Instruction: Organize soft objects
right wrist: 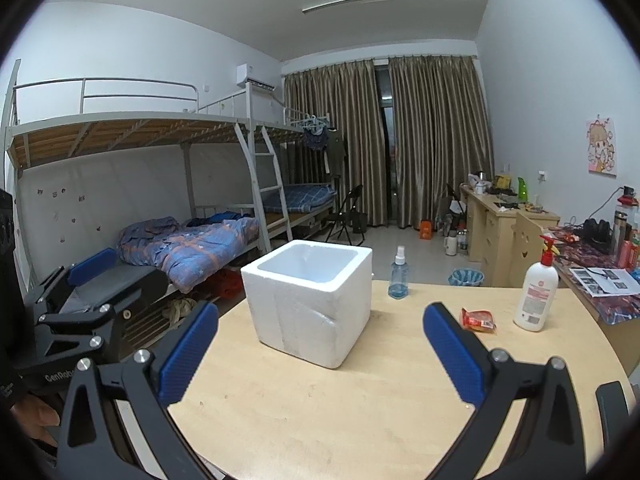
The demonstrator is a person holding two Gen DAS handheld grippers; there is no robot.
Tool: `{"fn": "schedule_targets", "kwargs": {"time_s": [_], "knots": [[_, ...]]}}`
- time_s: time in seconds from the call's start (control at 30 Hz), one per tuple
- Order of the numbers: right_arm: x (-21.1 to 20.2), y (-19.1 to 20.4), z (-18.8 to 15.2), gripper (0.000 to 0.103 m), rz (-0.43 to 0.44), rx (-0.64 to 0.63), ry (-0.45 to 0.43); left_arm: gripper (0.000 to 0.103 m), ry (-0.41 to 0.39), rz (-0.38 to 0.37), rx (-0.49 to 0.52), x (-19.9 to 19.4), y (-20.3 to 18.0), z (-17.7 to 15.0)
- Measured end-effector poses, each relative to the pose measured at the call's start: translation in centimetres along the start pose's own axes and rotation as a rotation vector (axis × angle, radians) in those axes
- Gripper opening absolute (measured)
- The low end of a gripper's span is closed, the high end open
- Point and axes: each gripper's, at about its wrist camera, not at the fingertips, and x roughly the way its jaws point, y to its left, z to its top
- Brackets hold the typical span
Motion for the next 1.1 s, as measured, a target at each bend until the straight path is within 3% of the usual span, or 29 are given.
{"fn": "schedule_targets", "kwargs": {"time_s": [0.5,1.1], "knots": [[-1.2,-0.2,-1.8,0.103,-0.010,0.004,-0.016,0.103,-0.014,-0.017,-0.018,-1.2,-0.3,-0.7],[-1.9,0.1,-6.1,0.103,-0.087,0.013,-0.048,0.103,-0.017,-0.084,-0.027,-1.2,-0.1,-5.9]]}}
